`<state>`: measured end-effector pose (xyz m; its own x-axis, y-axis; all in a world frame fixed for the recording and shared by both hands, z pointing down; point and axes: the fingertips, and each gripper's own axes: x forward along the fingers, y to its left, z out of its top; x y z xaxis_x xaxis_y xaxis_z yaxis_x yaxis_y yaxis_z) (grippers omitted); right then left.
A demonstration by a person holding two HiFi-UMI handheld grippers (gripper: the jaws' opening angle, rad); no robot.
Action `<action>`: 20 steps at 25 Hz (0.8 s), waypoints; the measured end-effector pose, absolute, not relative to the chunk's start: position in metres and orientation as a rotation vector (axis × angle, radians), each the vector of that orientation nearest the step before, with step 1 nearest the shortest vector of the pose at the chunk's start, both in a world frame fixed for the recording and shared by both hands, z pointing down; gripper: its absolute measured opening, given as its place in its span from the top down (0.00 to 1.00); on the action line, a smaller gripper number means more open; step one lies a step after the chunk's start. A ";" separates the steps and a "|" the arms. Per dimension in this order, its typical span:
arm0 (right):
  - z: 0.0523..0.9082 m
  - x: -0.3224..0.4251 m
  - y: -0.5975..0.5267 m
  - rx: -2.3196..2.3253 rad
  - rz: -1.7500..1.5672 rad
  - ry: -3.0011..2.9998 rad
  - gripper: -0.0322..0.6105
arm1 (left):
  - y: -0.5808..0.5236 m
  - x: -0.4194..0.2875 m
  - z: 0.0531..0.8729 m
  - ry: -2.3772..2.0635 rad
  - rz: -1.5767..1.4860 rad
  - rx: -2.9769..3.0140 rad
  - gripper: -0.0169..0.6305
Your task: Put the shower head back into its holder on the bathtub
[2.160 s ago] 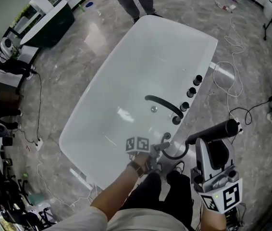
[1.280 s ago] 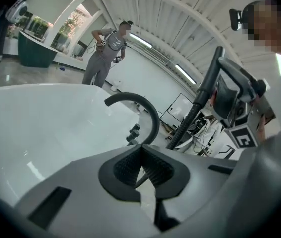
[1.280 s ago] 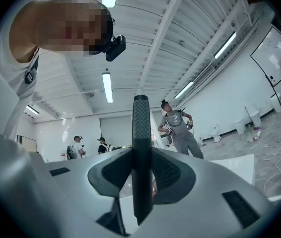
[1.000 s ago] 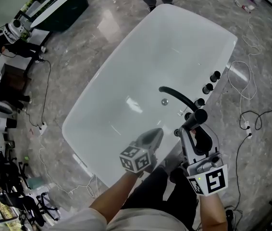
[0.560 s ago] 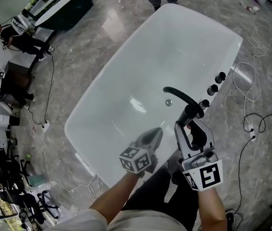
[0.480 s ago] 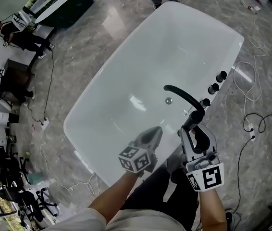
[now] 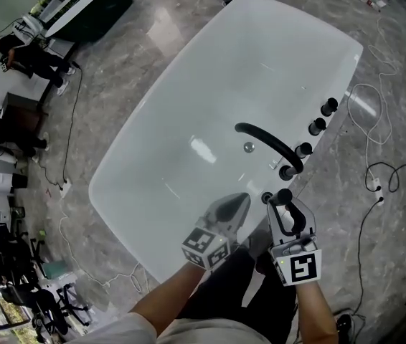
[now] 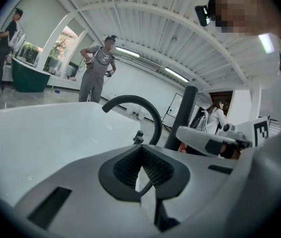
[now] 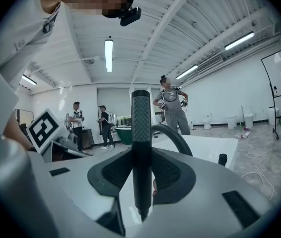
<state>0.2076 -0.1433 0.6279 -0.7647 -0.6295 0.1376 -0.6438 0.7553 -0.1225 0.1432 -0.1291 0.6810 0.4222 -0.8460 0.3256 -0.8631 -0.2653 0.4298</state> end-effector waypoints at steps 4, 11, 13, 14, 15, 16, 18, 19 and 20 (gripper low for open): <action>0.657 0.198 -0.142 1.012 0.213 -2.856 0.75 | -0.140 0.145 0.687 -1.452 0.065 2.162 0.97; 0.720 0.189 -0.144 0.965 0.211 -2.794 0.75 | -0.145 0.124 0.702 -1.532 0.067 2.118 0.97; 0.734 0.190 -0.145 0.955 0.176 -2.777 0.75 | -0.146 0.125 0.707 -1.534 0.074 2.123 0.97; 0.740 0.190 -0.145 0.947 0.163 -2.770 0.75 | -0.146 0.127 0.710 -1.531 0.075 2.125 0.97; 0.745 0.191 -0.143 0.938 0.152 -2.766 0.75 | -0.146 0.129 0.713 -1.527 0.074 2.125 0.97; 0.750 0.191 -0.142 0.929 0.143 -2.763 0.75 | -0.146 0.131 0.716 -1.524 0.073 2.124 0.97; 0.757 0.192 -0.140 0.918 0.137 -2.763 0.75 | -0.147 0.133 0.721 -1.521 0.068 2.120 0.97; 0.760 0.192 -0.140 0.917 0.142 -2.763 0.75 | -0.148 0.134 0.722 -1.521 0.064 2.117 0.97; 0.763 0.193 -0.140 0.919 0.152 -2.763 0.75 | -0.149 0.133 0.723 -1.522 0.060 2.115 0.97</action>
<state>0.1926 -0.1397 0.7635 -0.7786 -0.5778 0.2450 -0.6012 0.7986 -0.0272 0.1334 -0.1491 0.7235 0.3650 -0.8696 0.3325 -0.8930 -0.2260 0.3891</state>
